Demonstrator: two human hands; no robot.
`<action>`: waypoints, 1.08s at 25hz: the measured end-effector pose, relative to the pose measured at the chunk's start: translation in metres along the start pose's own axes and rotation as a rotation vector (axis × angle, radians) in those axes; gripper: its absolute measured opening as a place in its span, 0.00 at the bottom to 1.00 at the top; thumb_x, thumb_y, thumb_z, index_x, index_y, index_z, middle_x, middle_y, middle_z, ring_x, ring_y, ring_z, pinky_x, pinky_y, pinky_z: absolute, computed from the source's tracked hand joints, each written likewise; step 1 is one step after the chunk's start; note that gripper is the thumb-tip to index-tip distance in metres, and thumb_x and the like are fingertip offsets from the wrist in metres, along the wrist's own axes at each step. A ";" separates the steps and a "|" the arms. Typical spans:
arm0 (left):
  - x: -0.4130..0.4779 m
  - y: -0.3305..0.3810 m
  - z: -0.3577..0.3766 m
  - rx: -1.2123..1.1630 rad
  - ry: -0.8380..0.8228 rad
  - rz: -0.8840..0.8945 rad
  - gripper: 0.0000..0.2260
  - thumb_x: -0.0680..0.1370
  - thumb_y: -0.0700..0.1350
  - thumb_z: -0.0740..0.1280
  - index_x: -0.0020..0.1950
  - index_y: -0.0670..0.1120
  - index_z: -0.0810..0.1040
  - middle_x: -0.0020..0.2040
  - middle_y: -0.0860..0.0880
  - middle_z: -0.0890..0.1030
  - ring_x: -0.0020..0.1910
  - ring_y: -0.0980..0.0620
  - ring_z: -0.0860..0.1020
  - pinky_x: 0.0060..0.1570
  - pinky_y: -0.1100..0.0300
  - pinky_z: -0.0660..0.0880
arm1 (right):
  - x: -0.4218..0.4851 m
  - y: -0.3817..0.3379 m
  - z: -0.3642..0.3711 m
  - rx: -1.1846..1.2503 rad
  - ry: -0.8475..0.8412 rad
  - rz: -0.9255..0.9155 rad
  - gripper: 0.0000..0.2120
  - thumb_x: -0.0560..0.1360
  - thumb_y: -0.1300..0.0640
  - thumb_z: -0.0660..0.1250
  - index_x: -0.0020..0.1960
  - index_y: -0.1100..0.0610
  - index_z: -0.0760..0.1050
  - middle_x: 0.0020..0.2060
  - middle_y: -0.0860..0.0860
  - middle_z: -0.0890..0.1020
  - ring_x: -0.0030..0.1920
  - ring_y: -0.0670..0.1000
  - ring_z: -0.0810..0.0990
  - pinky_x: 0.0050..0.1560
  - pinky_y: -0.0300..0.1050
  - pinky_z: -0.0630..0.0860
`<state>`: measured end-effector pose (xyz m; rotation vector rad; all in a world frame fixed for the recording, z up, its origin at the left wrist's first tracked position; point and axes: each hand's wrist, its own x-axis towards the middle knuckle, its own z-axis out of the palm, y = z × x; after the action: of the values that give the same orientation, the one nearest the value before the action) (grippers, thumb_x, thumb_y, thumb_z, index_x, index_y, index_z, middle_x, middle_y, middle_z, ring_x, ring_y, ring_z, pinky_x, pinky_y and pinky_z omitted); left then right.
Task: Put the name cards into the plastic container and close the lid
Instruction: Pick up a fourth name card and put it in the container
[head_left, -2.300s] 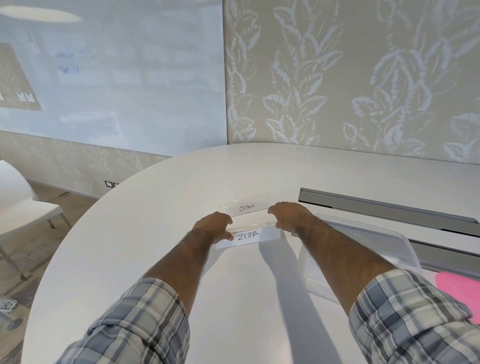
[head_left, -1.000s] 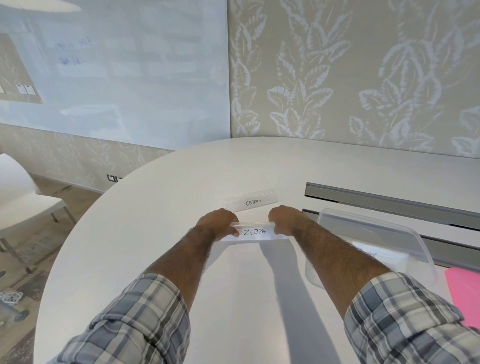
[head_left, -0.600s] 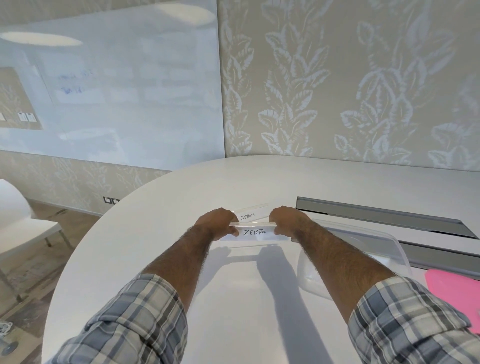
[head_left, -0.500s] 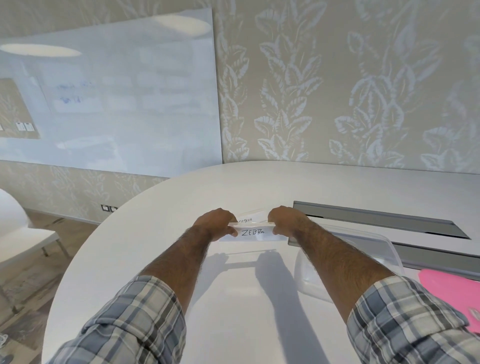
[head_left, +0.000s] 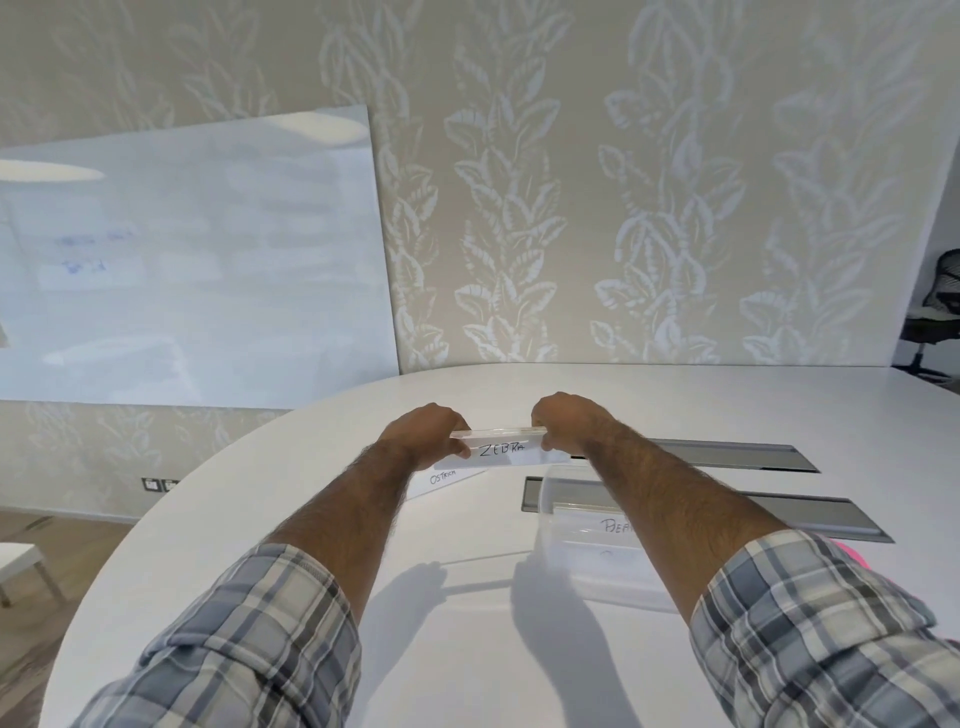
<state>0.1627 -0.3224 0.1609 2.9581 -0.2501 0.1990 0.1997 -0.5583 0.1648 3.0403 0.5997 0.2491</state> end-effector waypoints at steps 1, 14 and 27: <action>0.001 0.008 -0.001 -0.002 0.002 0.014 0.15 0.74 0.54 0.72 0.61 0.58 0.81 0.53 0.52 0.82 0.51 0.49 0.80 0.46 0.57 0.75 | -0.007 0.006 -0.004 -0.006 0.003 0.015 0.16 0.73 0.58 0.70 0.61 0.55 0.77 0.59 0.54 0.79 0.58 0.56 0.79 0.52 0.47 0.74; 0.022 0.105 0.033 -0.056 -0.023 0.147 0.17 0.74 0.52 0.73 0.62 0.55 0.81 0.58 0.51 0.81 0.57 0.48 0.78 0.48 0.57 0.72 | -0.076 0.087 0.001 -0.037 -0.047 0.181 0.16 0.73 0.56 0.72 0.60 0.54 0.77 0.59 0.52 0.79 0.57 0.56 0.79 0.54 0.49 0.75; 0.034 0.141 0.079 -0.049 -0.134 0.166 0.17 0.75 0.46 0.73 0.64 0.50 0.80 0.62 0.47 0.80 0.58 0.45 0.79 0.52 0.56 0.73 | -0.090 0.114 0.033 -0.115 -0.165 0.203 0.14 0.72 0.59 0.72 0.57 0.55 0.78 0.56 0.53 0.81 0.54 0.57 0.81 0.48 0.46 0.76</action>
<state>0.1806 -0.4785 0.1099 2.9049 -0.5113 0.0141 0.1660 -0.6977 0.1255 2.9700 0.2573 0.0351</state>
